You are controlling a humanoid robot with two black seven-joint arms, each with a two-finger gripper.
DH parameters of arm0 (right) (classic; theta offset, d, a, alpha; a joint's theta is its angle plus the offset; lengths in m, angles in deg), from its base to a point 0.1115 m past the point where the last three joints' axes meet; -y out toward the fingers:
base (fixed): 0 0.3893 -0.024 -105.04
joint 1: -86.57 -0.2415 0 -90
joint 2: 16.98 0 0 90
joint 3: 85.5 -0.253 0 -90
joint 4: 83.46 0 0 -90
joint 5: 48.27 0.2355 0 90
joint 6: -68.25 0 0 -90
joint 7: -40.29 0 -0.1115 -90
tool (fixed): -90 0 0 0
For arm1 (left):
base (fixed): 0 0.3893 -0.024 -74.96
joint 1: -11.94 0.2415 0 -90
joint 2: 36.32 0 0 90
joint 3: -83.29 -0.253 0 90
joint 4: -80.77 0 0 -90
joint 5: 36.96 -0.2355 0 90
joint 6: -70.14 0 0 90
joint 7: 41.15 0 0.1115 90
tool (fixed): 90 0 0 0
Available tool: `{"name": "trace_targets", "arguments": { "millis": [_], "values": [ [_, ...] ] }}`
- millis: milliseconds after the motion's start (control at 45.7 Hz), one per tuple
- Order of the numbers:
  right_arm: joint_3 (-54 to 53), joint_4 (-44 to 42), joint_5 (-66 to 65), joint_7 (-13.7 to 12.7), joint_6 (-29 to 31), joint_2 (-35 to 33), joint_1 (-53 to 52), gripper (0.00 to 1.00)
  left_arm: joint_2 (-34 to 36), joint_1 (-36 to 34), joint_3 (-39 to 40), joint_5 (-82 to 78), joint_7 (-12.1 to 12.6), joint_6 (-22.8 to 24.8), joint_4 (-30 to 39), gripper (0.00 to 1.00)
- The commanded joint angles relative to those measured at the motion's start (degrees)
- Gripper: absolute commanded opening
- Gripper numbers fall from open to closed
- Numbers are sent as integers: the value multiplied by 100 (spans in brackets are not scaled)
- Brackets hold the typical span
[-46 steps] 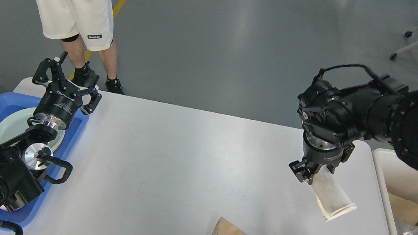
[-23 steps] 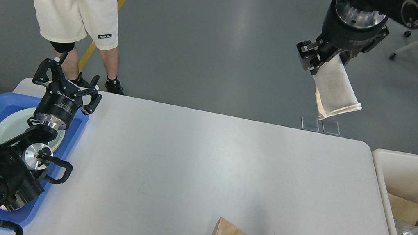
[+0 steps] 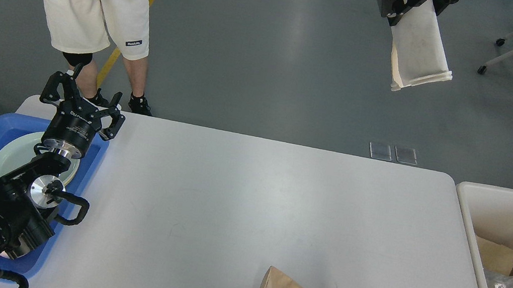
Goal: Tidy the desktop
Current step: 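Lift the white paper bag with the right gripper toward the bin, then drop the white paper bag into the white bin with the right gripper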
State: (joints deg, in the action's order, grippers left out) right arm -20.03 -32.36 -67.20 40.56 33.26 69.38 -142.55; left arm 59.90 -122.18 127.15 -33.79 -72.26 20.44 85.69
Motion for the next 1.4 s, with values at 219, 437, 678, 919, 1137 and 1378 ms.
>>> {"name": "trace_targets", "arguments": {
  "millis": [219,437,678,919,1137,1378],
  "values": [
    [492,-364,13,-35,-1,-901,8,0,2,0,0,0,0,4,0,96],
    [1195,-373,4,-26,-1,-1762,280,0,2,0,0,0,0,4,0,96],
    [1881,-373,4,-35,-1,-2676,763,0,2,0,0,0,0,4,0,96],
    [2295,-373,13,-26,-1122,-3476,1598,0,-7,0,0,0,0,4,0,96],
    [2085,-373,74,9,-3512,-3977,2986,0,2,0,0,0,0,4,0,96],
    [732,-1032,294,123,-4472,-4285,4910,0,-7,0,0,0,0,4,0,96]
  ]
}}
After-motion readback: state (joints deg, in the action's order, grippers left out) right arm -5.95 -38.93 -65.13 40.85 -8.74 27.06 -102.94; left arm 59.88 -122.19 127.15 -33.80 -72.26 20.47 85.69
